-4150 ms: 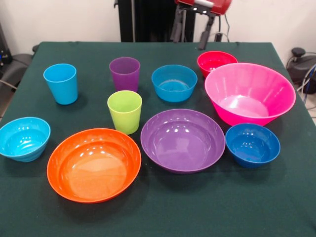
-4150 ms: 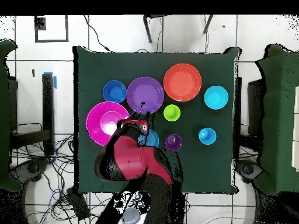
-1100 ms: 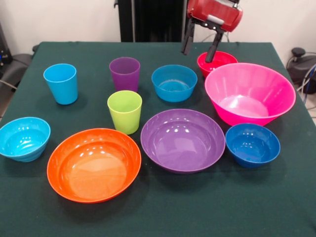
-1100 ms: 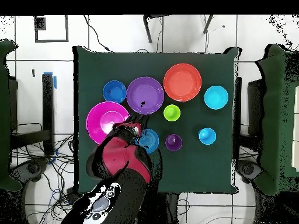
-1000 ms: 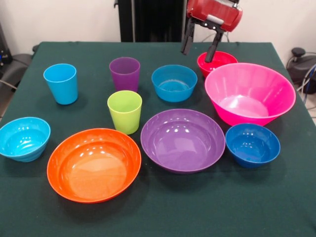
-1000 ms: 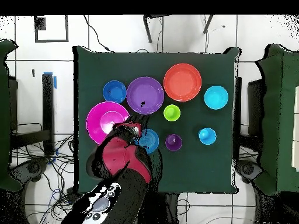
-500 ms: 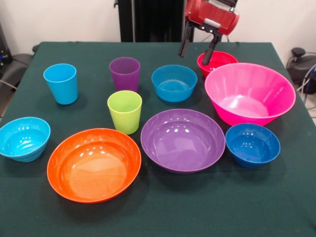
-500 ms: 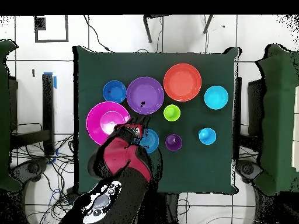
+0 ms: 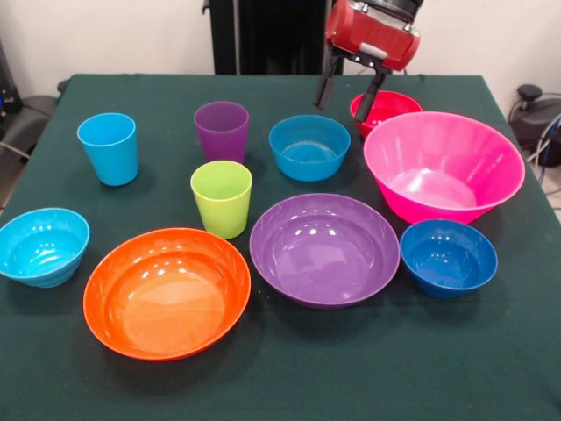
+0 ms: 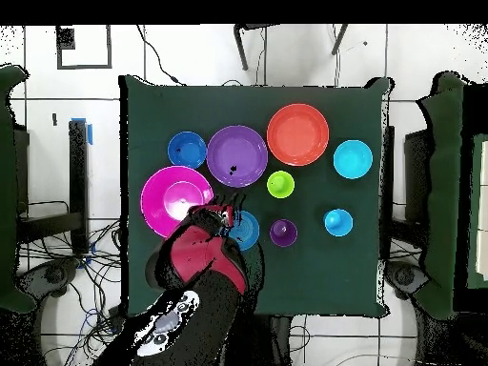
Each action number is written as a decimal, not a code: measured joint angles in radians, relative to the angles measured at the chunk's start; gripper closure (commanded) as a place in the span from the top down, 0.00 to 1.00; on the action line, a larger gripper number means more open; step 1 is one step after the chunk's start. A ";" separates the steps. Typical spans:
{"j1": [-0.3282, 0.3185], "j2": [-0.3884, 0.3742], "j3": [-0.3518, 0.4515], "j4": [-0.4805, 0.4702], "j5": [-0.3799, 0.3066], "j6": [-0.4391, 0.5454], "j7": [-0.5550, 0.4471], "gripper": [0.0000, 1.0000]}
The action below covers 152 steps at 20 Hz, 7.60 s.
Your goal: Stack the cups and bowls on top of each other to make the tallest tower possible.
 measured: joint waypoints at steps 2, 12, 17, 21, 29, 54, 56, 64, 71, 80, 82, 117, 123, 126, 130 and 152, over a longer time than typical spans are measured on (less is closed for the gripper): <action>0.000 0.004 0.000 0.000 0.000 0.000 0.000 1.00; 0.056 0.006 -0.008 0.001 0.035 0.000 0.000 1.00; 0.116 0.002 -0.023 0.003 0.088 0.000 0.001 1.00; 0.143 -0.007 -0.031 0.005 0.114 0.000 0.001 1.00; 0.096 -0.034 -0.027 0.017 0.131 0.000 0.001 1.00; 0.128 -0.044 -0.042 0.143 0.172 -0.077 0.037 1.00; 0.128 -0.036 -0.042 0.151 0.174 -0.090 0.049 1.00; 0.093 0.007 -0.042 0.159 0.175 -0.153 0.073 1.00; 0.089 0.078 -0.042 0.159 0.199 -0.225 0.097 1.00; 0.132 0.148 -0.044 0.159 0.258 -0.282 0.121 1.00; 0.147 0.159 -0.045 0.160 0.266 -0.306 0.123 1.00; 0.136 0.111 -0.052 0.279 0.310 -0.549 0.134 1.00; 0.158 0.115 -0.053 0.304 0.339 -0.612 0.144 1.00; 0.158 0.115 -0.052 0.312 0.339 -0.620 0.147 1.00; 0.148 0.115 -0.044 0.326 0.339 -0.621 0.147 1.00; 0.113 0.179 -0.007 0.332 0.339 -0.621 0.147 1.00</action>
